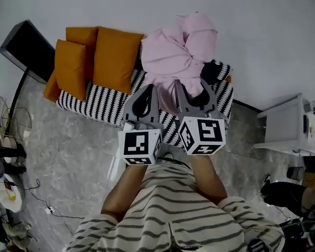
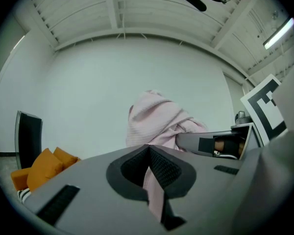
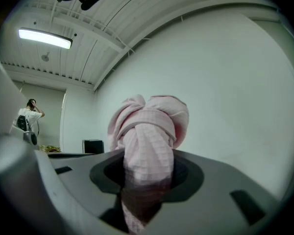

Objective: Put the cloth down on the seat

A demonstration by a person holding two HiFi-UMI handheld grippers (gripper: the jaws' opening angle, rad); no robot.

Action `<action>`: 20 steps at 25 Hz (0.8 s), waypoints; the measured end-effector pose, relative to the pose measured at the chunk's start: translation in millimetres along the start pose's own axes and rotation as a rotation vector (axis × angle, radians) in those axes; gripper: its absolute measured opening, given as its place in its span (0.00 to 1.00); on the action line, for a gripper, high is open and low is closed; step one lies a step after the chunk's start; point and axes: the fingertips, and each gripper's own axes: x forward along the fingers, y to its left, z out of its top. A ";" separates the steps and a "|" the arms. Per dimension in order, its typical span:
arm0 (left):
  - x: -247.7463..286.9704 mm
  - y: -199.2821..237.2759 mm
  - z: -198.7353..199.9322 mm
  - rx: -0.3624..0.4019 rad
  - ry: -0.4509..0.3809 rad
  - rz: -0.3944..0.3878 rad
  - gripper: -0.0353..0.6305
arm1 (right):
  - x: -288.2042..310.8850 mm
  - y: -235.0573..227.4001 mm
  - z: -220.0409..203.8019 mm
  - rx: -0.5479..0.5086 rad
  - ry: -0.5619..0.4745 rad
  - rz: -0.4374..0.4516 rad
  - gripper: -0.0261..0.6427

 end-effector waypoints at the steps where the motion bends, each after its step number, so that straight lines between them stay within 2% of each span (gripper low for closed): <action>1: 4.4 3.9 -0.9 -0.005 0.003 -0.014 0.06 | 5.0 0.5 -1.6 -0.002 0.007 -0.012 0.30; 11: 61.3 57.5 -5.7 -0.031 0.071 -0.184 0.06 | 65.2 6.4 -17.6 0.013 0.075 -0.192 0.30; 20: 87.6 79.5 -34.3 -0.063 0.151 -0.301 0.06 | 91.9 6.5 -52.4 0.044 0.149 -0.316 0.30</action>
